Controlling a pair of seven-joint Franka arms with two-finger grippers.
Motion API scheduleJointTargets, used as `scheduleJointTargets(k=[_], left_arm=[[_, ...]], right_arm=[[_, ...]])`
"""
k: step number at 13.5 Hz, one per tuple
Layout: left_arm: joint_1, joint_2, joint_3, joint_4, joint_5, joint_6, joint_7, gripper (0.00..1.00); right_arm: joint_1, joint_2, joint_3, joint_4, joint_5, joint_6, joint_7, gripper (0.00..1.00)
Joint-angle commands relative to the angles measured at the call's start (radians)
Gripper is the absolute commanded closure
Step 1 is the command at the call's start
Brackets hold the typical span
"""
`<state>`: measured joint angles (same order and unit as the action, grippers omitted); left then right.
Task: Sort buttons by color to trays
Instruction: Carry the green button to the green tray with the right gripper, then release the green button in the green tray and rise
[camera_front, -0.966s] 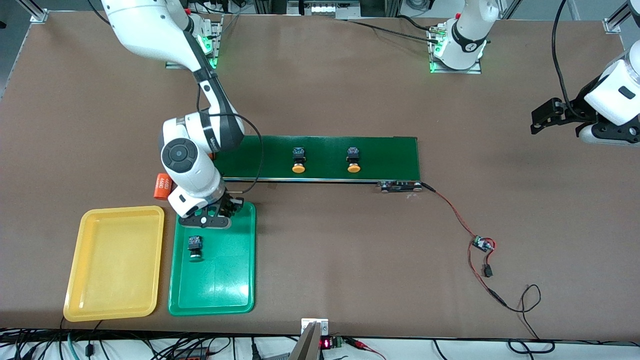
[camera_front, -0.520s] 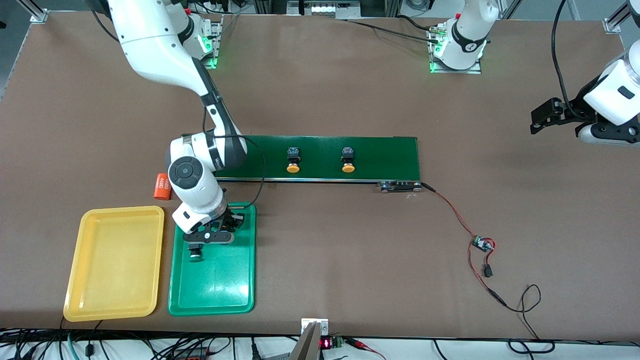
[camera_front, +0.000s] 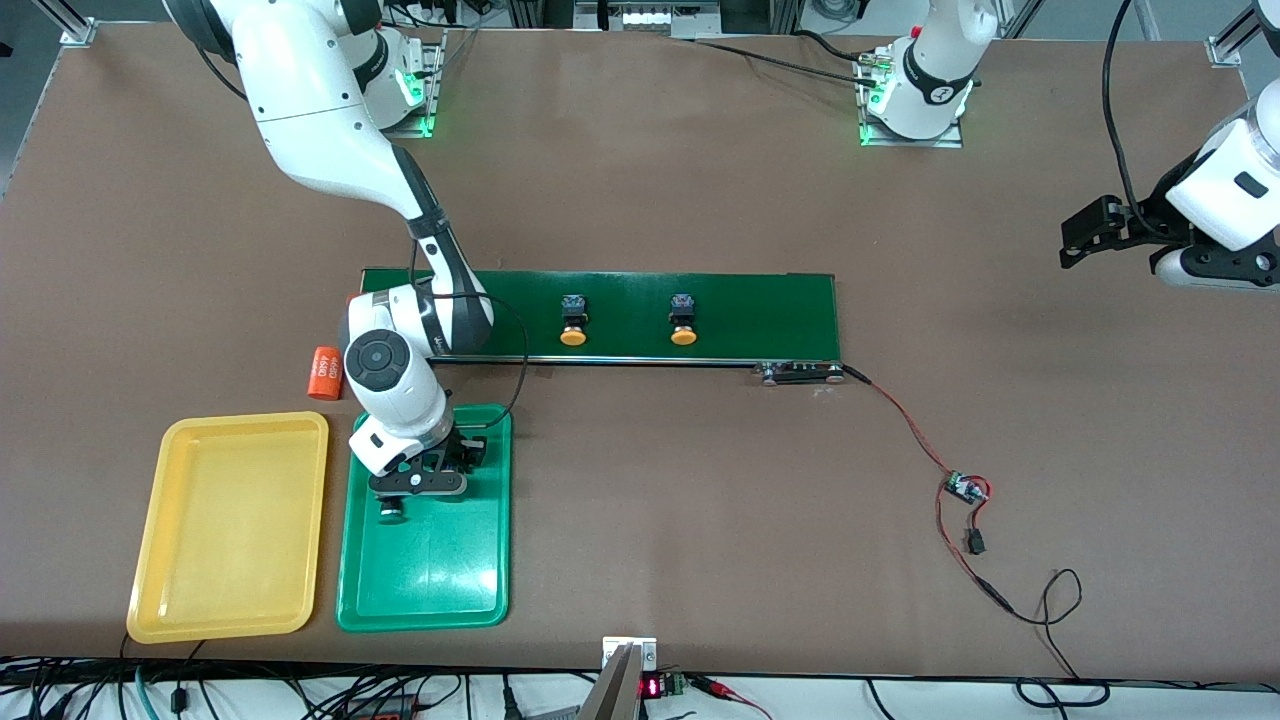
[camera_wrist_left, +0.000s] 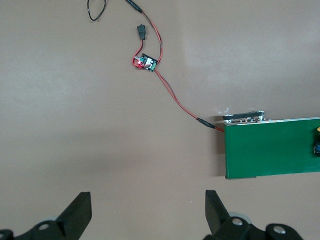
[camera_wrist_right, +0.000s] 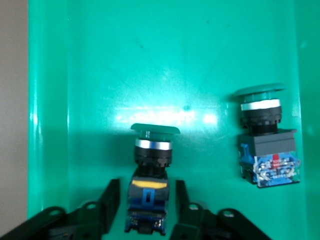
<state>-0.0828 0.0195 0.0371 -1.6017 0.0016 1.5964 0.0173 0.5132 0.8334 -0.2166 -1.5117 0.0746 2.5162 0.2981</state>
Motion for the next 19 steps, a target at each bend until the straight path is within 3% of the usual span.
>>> scheduleJointTargets(k=[1, 5, 11, 15, 19], left_arm=[[0.000, -0.018, -0.003, -0.012, 0.017, 0.002, 0.016, 0.00], [0.000, -0.019, -0.003, -0.012, 0.017, -0.001, 0.016, 0.00], [0.000, -0.018, -0.003, -0.012, 0.017, -0.001, 0.016, 0.00], [0.000, -0.018, -0.003, -0.012, 0.017, -0.001, 0.018, 0.00], [0.000, -0.018, -0.003, -0.012, 0.017, -0.003, 0.018, 0.00]], right_arm=[[-0.001, -0.038, 0.005, 0.012, 0.010, -0.025, -0.007, 0.00], [0.016, -0.190, 0.005, -0.007, 0.014, -0.317, 0.007, 0.00], [0.074, -0.356, 0.011, -0.139, 0.022, -0.525, 0.035, 0.00], [0.146, -0.451, 0.017, -0.246, 0.025, -0.522, 0.139, 0.00], [0.183, -0.490, 0.077, -0.370, 0.028, -0.437, 0.286, 0.00]])
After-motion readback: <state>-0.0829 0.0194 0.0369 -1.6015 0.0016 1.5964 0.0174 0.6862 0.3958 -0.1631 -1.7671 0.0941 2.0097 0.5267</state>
